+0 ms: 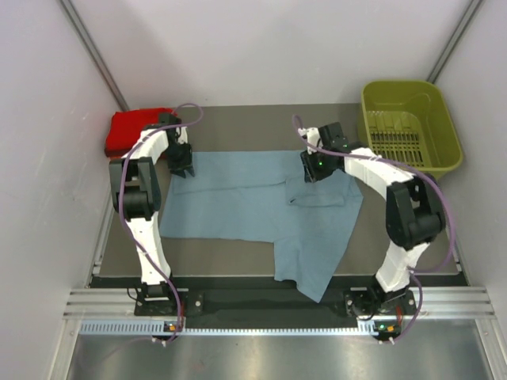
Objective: Fold and stack the t-shirts
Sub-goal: Fold the tshirt
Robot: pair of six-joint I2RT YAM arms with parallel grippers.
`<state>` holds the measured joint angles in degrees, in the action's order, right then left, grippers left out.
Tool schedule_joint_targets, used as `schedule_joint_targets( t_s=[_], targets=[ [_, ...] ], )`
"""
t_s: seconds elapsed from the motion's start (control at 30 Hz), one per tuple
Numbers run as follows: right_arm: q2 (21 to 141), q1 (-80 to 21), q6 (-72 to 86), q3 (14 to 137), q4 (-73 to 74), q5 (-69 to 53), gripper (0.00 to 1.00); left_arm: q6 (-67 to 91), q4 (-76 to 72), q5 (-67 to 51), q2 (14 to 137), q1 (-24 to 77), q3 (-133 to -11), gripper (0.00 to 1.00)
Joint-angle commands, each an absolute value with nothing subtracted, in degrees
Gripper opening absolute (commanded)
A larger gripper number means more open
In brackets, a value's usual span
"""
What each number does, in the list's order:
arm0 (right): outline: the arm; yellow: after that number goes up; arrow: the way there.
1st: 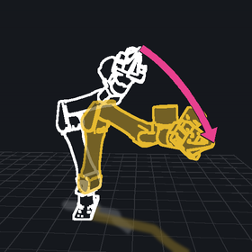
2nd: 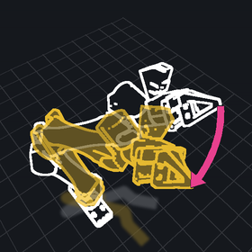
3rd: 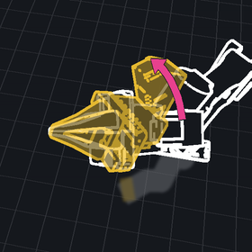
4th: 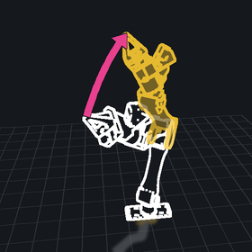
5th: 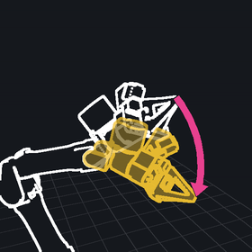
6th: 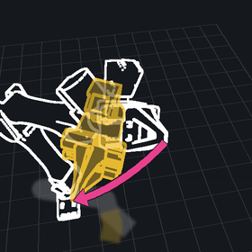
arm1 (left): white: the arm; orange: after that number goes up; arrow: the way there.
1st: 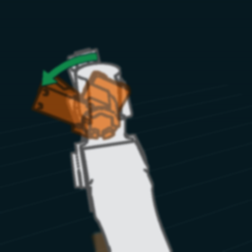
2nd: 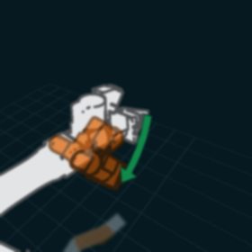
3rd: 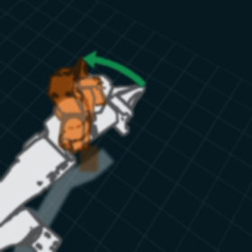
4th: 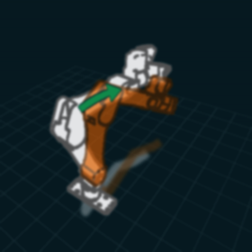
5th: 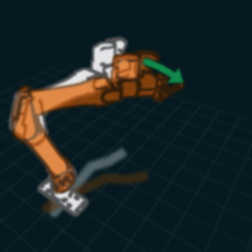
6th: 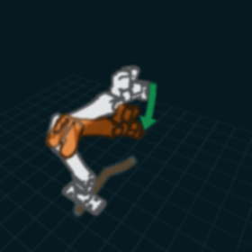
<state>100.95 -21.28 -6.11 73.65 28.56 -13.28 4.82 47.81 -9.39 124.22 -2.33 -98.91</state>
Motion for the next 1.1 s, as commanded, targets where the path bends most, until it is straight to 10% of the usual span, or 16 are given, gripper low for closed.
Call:
schedule_joint_targets(
  t_s=[0.0,1.07],
  targets=[
    [106.25,-18.64,-7.03,79.35,25.93,-12.13,0.33,4.57,47.46,-8.97,121.55,-2.55,-99.84,0.41],
    [95.37,-28.21,-6.24,66.54,32.34,-14.85,0.29,6.15,47.64,-11.69,121.64,-2.72,-100.11,0.41]
  ],
)
